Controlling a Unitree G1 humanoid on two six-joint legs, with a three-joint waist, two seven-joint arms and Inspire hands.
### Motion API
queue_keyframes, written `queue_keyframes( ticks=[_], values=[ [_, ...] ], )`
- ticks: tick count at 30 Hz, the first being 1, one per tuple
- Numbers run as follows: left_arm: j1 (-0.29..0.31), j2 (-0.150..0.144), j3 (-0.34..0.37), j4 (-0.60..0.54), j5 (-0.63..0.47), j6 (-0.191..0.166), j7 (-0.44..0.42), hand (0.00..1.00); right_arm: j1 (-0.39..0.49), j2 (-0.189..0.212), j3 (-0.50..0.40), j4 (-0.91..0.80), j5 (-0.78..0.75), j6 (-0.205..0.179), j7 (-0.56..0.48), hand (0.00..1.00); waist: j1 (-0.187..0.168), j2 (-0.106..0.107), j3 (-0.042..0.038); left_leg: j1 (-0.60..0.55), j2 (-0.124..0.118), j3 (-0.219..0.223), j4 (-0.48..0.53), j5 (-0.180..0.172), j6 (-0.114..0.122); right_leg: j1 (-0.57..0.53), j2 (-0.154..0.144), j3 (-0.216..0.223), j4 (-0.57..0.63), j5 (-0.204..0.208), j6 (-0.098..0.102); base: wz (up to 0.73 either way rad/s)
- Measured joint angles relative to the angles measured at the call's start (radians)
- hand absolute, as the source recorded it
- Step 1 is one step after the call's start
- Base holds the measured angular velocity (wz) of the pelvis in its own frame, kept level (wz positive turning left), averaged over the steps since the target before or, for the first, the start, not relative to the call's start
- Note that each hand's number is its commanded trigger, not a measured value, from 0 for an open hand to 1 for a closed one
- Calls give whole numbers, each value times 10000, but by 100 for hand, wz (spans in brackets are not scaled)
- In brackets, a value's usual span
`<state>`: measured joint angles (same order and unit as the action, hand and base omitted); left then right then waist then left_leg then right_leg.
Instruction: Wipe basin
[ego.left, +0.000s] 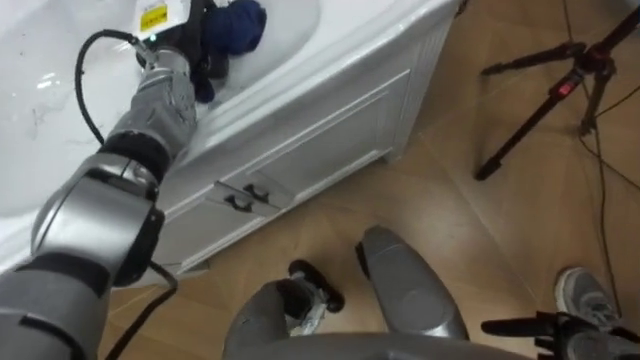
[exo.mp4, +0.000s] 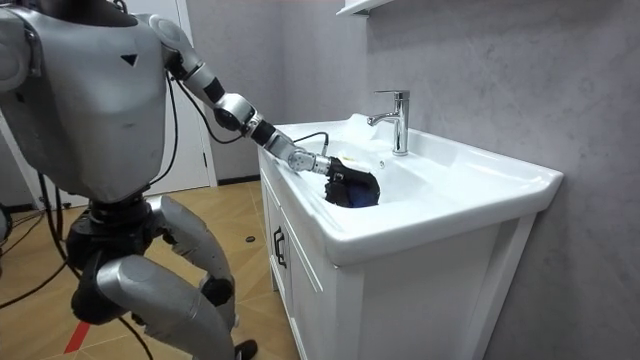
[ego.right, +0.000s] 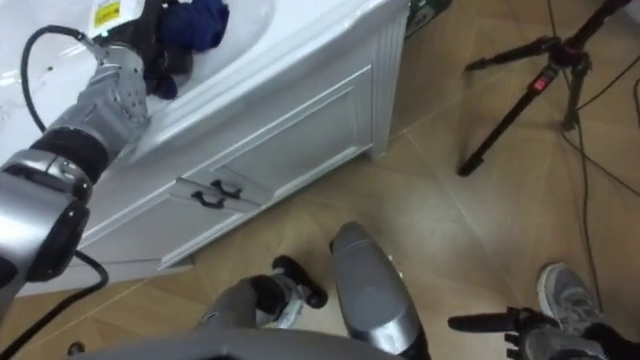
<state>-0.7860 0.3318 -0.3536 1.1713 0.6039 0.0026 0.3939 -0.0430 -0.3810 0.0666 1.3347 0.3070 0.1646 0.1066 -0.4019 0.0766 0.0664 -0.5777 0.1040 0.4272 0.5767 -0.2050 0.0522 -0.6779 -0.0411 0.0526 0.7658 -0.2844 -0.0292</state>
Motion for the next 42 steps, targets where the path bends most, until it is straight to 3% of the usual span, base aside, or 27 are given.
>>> queue_keyframes(
  ticks=[4,6,9,14,17,19,27,31,34,41,42],
  values=[
    [19,399,93,126,-6,87,154,100,-162,93,3,-26,-43,8,-131,0,107,-167,11,-315,231,-254,203,-5,-19,-120,76,-292,-37,105,-179,-15],
    [-19,415,242,218,10,91,190,100,-174,199,-9,-20,-14,-25,-203,0,132,-178,9,-516,228,-517,378,4,-35,-190,70,-487,-30,173,-291,4],
    [54,455,623,446,309,113,140,100,-170,324,-13,-14,-6,-21,-203,0,287,-237,-10,-600,276,-703,480,-48,-138,-194,-152,-1002,-28,208,-418,-2],
    [243,887,793,683,565,217,191,100,-137,378,-35,-75,-64,9,-329,0,373,-250,-24,-694,234,-840,472,-65,-173,-232,-513,-1628,-18,166,-594,-3],
    [544,1234,994,678,657,375,245,100,-115,480,-104,-115,-65,116,-437,0,569,-386,-146,-771,195,-895,401,-82,-209,-318,-736,-1964,-14,133,-655,-14],
    [941,1578,1156,691,661,683,170,100,17,562,-133,-149,-63,124,-506,0,611,-391,-322,-833,182,-1073,395,-1,-343,-288,-793,-2216,-19,75,-757,0],
    [1457,1712,1832,690,1170,776,389,100,224,717,-485,-104,-46,260,-960,0,1332,-341,-415,-748,59,-1393,266,24,-409,-162,-769,-2355,-28,-152,-901,3],
    [2161,2328,2348,689,1373,866,544,100,222,704,-690,125,-55,333,-1055,0,1648,-204,-508,-895,47,-1740,482,-93,-580,-160,-709,-2542,-26,-193,-1016,8],
    [2339,2514,2349,686,1524,890,838,100,249,695,-685,281,64,427,-1154,0,2043,-175,-524,-805,24,-1670,483,-101,-592,-157,-710,-2565,-28,-207,-1088,5],
    [2402,2497,2339,665,1320,983,907,100,179,690,-686,274,156,497,-1173,0,2132,-144,-534,-730,4,-1685,654,-151,-585,-169,-639,-2526,12,-281,-1116,-3],
    [2388,2497,2326,622,1212,1053,909,100,166,689,-667,272,163,504,-1178,0,2116,-139,-534,-751,-122,-1817,669,-208,-586,-209,-650,-2517,30,-295,-1121,-4]
  ],
)
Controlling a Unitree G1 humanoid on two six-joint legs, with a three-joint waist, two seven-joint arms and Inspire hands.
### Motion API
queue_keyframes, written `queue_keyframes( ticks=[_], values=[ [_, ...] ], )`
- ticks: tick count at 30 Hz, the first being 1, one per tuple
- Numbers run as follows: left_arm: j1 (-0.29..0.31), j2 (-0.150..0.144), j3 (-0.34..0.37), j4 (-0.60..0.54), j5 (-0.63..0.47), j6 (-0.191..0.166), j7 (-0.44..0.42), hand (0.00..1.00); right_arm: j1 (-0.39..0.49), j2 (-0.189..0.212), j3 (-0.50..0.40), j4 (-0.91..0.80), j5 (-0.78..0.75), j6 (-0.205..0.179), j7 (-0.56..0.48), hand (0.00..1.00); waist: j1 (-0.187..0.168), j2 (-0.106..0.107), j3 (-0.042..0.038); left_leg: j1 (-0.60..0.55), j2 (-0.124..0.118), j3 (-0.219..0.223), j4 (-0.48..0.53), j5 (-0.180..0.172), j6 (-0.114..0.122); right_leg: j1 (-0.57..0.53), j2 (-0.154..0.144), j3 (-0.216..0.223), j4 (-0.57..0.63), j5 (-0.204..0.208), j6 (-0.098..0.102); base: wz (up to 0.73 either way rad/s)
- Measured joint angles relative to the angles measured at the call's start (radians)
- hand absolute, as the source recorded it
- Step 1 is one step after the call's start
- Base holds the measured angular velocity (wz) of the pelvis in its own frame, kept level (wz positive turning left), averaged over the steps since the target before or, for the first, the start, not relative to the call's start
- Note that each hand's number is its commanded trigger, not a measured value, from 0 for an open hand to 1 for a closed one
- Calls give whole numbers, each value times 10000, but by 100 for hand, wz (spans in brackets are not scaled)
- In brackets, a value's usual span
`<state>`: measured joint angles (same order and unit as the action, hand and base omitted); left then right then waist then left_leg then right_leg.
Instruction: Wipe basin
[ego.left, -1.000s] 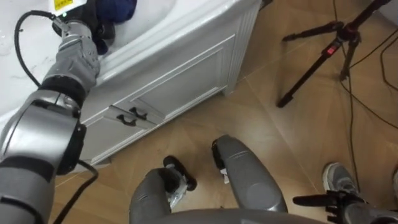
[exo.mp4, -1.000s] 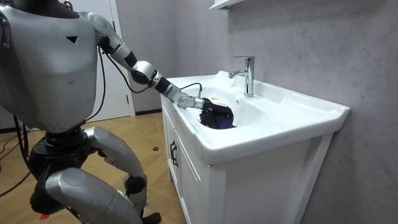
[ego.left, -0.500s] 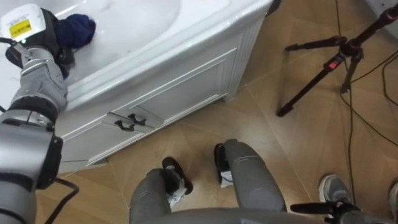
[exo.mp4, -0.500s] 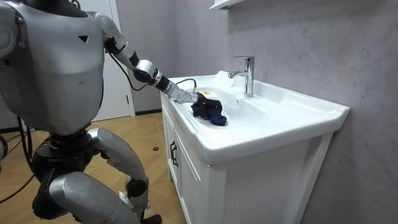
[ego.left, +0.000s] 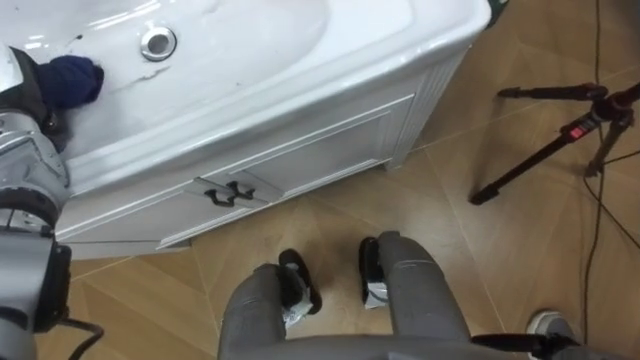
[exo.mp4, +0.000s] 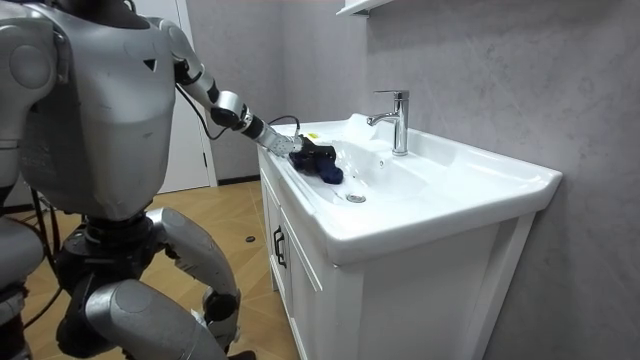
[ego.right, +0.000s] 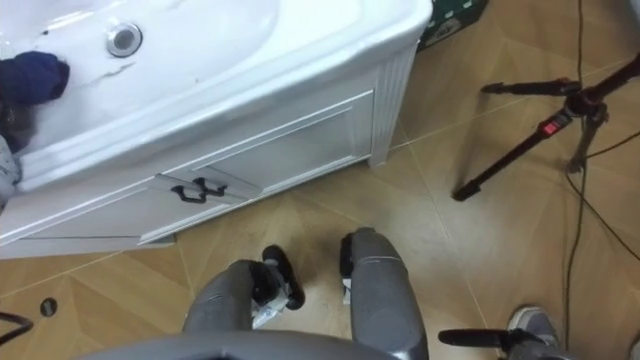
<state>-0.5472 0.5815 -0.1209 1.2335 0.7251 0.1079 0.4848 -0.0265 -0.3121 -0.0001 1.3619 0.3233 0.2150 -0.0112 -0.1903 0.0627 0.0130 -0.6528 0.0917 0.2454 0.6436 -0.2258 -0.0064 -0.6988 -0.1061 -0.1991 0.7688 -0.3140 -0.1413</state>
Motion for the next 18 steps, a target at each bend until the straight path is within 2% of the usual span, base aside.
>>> queue_keyframes(
  ticks=[3,5,7,10,11,15,18],
  values=[
    [-1,-45,-3,-1,-518,173,-5,100,7,-3,166,10,152,46,-10,0,-31,-1,0,22,-6,-45,133,-222,-6,34,32,26,38,-19,11,-2],
    [-9,-60,-1,-1,-683,222,-5,100,5,-6,183,15,233,47,-17,0,-62,-27,17,53,-10,-26,213,-233,-3,33,16,47,156,-64,-14,0],
    [-189,-180,22,0,-1127,484,0,100,-89,34,193,9,245,43,-20,0,-253,-127,84,142,-43,30,168,-235,1,83,-85,4,211,-108,-1,12],
    [-690,-386,-12,3,-1478,509,-70,100,-134,109,262,12,310,41,-65,0,-361,-316,214,279,-152,-11,218,-270,55,145,-186,-95,213,-243,75,16],
    [-826,-415,-18,3,-1484,532,-127,100,-139,117,316,12,310,46,-110,0,-369,-335,231,271,-153,-19,265,-284,79,135,-202,-123,217,-250,86,17],
    [-1193,-529,-228,12,-2487,544,-256,100,-318,133,493,8,502,44,-262,0,-560,-362,251,213,-154,-11,438,-594,176,76,-306,-221,312,-255,137,10],
    [-1378,-703,-214,7,-3031,580,-263,100,-325,153,568,-12,511,44,-340,0,-685,-371,257,239,-208,-61,365,-633,226,137,-371,-252,333,-199,244,8]
  ],
)
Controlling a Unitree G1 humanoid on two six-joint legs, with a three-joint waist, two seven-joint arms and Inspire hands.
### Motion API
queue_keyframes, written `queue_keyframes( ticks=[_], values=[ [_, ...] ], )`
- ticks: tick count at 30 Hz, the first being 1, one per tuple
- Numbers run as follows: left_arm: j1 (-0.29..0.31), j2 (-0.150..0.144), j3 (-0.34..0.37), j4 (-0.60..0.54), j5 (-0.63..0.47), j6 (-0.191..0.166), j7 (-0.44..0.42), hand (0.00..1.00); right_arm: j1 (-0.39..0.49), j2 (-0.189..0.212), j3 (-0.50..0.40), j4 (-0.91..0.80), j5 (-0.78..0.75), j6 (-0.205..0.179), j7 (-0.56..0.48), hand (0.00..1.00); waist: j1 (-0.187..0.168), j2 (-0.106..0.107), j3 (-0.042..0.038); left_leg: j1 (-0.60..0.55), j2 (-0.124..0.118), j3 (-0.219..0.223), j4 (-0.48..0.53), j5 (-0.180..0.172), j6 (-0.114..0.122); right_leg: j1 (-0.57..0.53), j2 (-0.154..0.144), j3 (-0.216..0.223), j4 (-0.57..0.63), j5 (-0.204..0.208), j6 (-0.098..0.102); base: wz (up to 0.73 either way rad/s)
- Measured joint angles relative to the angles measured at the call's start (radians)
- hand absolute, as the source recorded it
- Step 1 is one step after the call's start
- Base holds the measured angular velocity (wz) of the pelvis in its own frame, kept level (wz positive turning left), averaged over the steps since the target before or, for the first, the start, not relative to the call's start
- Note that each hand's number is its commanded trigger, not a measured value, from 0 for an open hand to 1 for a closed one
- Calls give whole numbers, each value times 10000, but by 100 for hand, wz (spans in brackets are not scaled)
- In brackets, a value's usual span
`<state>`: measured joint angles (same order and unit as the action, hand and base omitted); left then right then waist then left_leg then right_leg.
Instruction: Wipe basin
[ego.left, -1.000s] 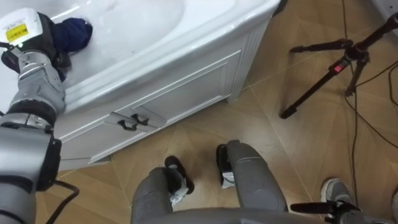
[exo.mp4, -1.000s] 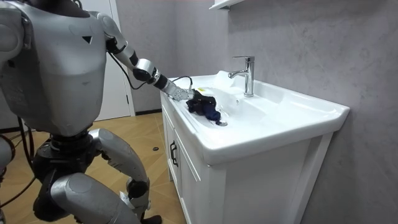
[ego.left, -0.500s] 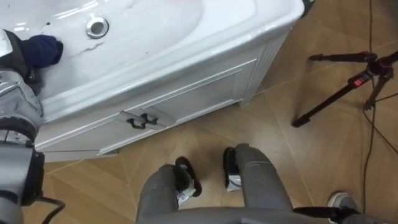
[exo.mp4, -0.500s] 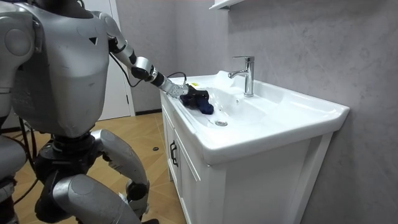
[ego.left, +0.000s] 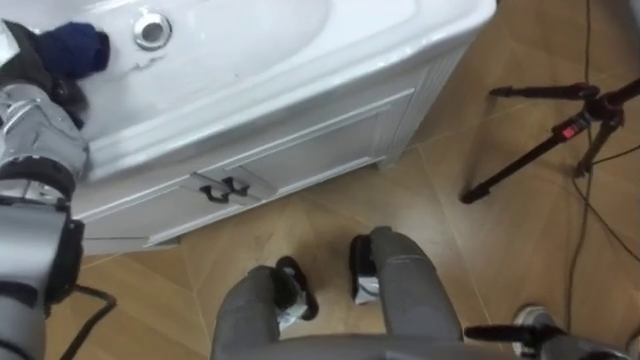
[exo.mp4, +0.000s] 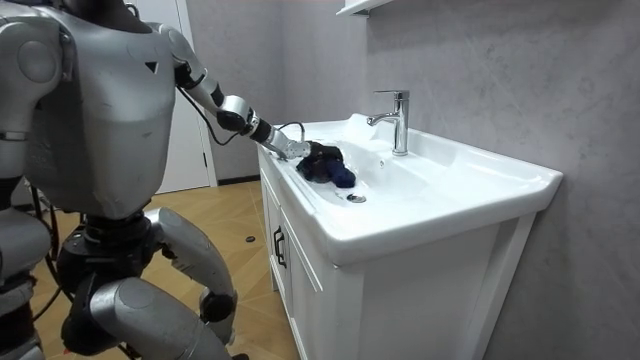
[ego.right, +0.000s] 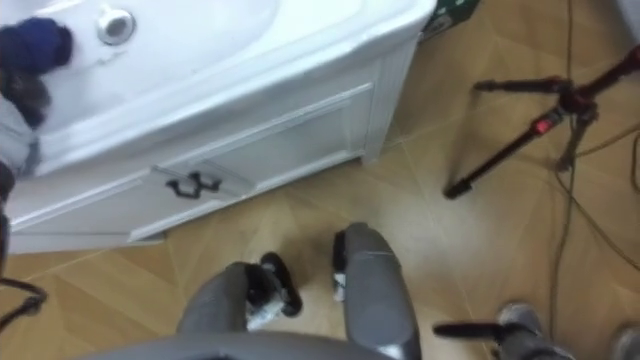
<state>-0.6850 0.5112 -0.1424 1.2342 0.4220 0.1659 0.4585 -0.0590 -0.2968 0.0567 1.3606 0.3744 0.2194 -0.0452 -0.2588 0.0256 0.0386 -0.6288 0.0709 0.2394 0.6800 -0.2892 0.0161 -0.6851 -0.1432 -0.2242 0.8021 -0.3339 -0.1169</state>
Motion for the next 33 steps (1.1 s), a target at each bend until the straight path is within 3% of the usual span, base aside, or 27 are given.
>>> queue_keyframes(
  ticks=[7,14,20,22,26,27,33],
  values=[
    [-846,-536,-189,43,-700,129,112,100,0,-7,323,-136,73,-8,-43,0,-271,-149,102,-14,-96,-37,7,-28,50,45,-78,1,21,23,49,4],
    [-1109,-720,-331,13,-836,156,420,100,-29,-7,356,-133,71,-24,135,0,-670,-199,138,-62,-100,-48,51,-36,64,67,-84,-13,23,7,132,5],
    [-1194,-737,-1621,-190,-766,151,410,100,-25,-3,379,-135,42,-230,418,0,-1055,-212,217,-33,21,-10,139,-48,85,209,-137,-151,9,-1,183,8],
    [-1284,-807,-2161,-226,-767,52,308,100,-27,-20,386,-142,42,-326,521,0,-1084,-137,243,-32,38,14,174,-50,89,219,-131,-147,11,13,200,0],
    [-1390,-969,-2253,-214,-774,30,208,100,-44,-114,391,-144,41,-486,752,0,-1090,70,373,-42,44,41,309,-94,165,213,-135,-108,116,-2,238,-4],
    [-1391,-972,-2290,-196,-773,31,105,100,-40,-147,396,-143,39,-482,810,0,-1120,194,367,-32,32,66,308,-97,172,212,-152,-96,129,-17,265,0],
    [-1359,-1008,-2578,-32,-687,178,-332,100,3,-180,368,-148,-233,-468,949,0,-1223,321,393,278,16,207,259,-51,152,428,-160,23,165,-103,350,-4]
  ],
)
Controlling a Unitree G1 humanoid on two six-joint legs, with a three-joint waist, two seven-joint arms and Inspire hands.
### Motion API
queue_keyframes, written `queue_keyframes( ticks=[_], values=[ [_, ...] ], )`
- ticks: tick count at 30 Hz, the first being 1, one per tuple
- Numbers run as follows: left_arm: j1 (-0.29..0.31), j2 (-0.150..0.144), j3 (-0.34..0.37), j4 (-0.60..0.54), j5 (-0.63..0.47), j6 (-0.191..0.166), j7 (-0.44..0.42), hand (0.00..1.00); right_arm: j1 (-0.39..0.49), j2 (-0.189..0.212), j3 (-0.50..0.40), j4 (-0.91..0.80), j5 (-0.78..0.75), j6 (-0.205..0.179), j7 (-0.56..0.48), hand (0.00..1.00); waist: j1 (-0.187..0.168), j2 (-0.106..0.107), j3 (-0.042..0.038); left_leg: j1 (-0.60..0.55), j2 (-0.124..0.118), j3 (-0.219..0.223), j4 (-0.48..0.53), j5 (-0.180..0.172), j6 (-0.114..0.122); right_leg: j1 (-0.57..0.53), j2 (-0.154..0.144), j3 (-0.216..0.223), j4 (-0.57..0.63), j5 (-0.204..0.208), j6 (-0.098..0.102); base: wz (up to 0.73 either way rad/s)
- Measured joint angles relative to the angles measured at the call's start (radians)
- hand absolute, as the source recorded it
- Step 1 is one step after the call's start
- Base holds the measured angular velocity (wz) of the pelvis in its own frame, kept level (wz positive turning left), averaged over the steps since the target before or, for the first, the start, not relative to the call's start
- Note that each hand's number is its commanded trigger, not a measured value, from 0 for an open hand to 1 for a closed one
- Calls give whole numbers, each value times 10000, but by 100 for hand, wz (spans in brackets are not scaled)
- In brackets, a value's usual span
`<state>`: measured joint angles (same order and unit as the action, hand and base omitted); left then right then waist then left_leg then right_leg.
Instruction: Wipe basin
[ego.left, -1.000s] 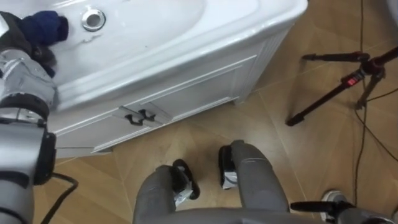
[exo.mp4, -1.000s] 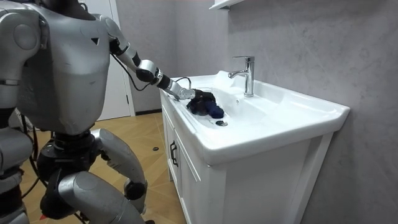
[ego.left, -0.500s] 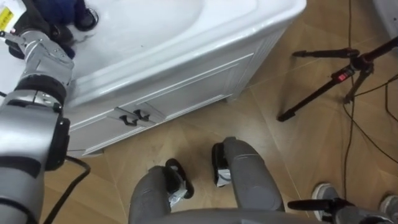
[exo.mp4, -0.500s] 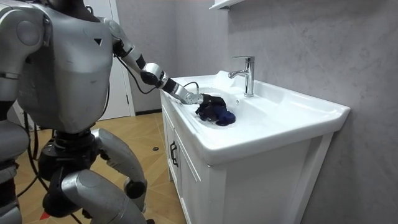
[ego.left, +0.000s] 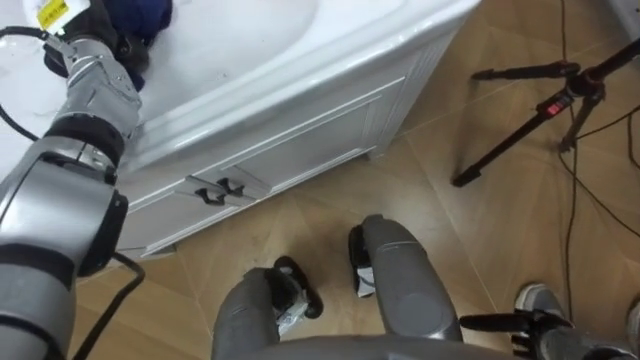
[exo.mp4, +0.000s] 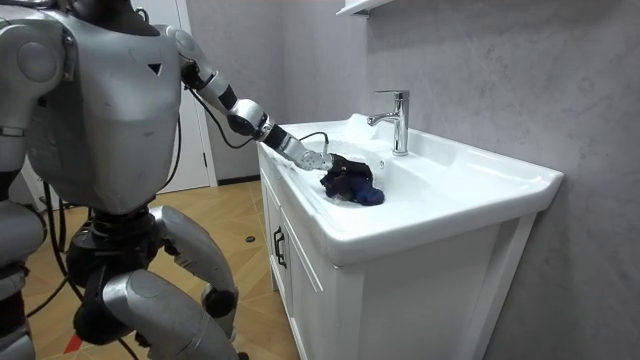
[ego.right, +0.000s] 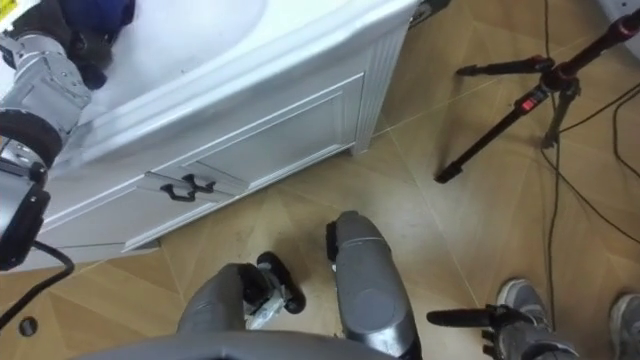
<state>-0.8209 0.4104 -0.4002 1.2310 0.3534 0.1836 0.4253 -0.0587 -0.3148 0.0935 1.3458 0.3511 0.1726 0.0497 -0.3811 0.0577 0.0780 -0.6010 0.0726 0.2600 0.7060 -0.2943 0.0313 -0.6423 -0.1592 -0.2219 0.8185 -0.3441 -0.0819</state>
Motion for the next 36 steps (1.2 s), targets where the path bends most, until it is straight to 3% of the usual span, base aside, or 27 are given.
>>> queue_keyframes(
  ticks=[7,10,13,18,24,29,32,36],
  values=[
    [67,-13,-20,24,1553,156,-802,100,1,-6,-220,-180,-1290,23,186,0,-85,54,-39,271,-179,-12,-151,1,-1,219,-62,24,-43,-58,44,0],
    [278,-11,-61,32,1875,318,-1121,100,4,0,-284,-210,-1297,31,188,0,-236,71,-50,561,-184,-4,-341,12,-21,505,-55,14,-187,-82,69,0],
    [495,-21,-425,28,2004,519,-1405,100,61,-42,-290,-150,-1286,46,163,0,-394,164,-112,929,-189,12,-615,41,-66,861,4,-5,-457,-73,83,-4],
    [758,-16,-553,22,2047,597,-1497,100,32,-37,-273,-73,-1257,21,-39,0,-401,276,-186,1271,-178,239,-878,79,-35,1024,39,135,-548,-68,81,-10],
    [844,-24,-498,-255,1859,490,-1495,100,26,-44,-272,12,-1243,-330,-36,0,-282,299,-193,1335,-173,262,-882,92,-48,1070,51,161,-560,-71,73,-3],
    [1126,-113,-401,-766,1459,157,-1525,100,25,-45,-98,164,-1264,-658,-10,0,-230,344,-192,1394,-181,86,-892,99,-28,1308,36,-4,-691,-94,131,12],
    [1423,-333,-424,-1820,1435,46,-1751,100,-15,-36,-50,378,-1291,-867,-20,0,-222,424,-214,1406,-252,-203,-911,140,17,1570,-43,-319,-822,-94,177,30],
    [1713,-854,-459,-2699,1535,-398,-1807,100,-79,-48,29,378,-1291,-1099,-33,0,-162,388,-176,1601,-336,-329,-1011,165,66,1859,-112,-449,-946,-93,278,10]
  ],
)
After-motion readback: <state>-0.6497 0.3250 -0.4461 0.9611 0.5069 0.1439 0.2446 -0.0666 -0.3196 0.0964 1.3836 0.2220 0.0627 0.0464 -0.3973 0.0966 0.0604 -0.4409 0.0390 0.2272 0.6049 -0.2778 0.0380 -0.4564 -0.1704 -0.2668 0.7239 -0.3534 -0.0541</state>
